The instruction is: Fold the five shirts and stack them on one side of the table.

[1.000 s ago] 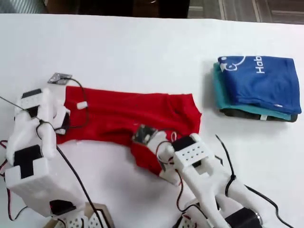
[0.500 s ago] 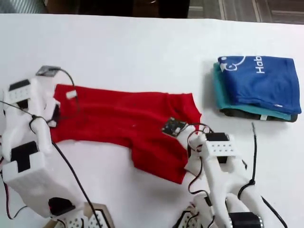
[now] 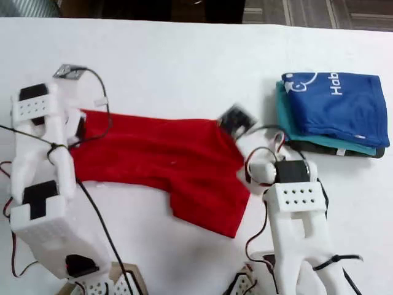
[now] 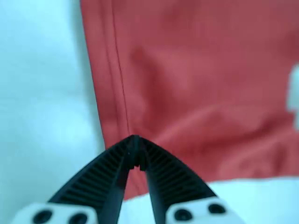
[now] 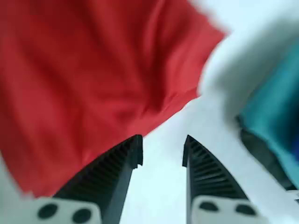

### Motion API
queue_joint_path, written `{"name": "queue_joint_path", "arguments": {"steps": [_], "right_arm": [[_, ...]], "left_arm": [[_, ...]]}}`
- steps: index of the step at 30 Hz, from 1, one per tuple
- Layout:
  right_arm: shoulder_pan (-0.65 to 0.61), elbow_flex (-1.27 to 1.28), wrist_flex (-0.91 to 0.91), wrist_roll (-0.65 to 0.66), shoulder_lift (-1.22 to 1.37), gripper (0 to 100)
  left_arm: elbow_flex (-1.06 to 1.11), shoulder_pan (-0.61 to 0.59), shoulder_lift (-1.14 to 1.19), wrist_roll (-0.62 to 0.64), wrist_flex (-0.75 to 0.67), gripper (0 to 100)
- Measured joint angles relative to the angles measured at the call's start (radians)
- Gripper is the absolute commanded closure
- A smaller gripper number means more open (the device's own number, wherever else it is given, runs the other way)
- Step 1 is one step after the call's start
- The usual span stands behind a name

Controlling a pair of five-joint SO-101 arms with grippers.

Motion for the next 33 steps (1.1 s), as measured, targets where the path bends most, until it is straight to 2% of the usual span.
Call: {"name": "queue_joint_path", "arguments": {"steps": [3,7,15,21,28,33], "right_arm": [[0.003,-0.052,-0.143,-0.123,0.081,97.5],[0.0,-0.19,-0.201,-0.166,0.308,94.9],[-0.002,-0.621,-0.068,-0.17,0.875,94.6],[0.002,-0.865,0.015,-0.17,1.168,94.6],[0.057,-1.011,0.101,-0.17,1.29,94.7],[0.107,-1.025,0.104,-0.172,1.3,94.7]], "left_arm": [[-0.068,0.06,0.049,0.081,-0.035,97],[-0.239,0.11,0.192,0.129,-0.023,97],[-0.69,0.118,0.577,0.137,0.17,97],[-1.013,0.075,0.793,0.137,0.296,97],[-1.309,0.034,0.956,0.138,0.387,97],[-1.39,0.034,0.996,0.138,0.407,97]]}}
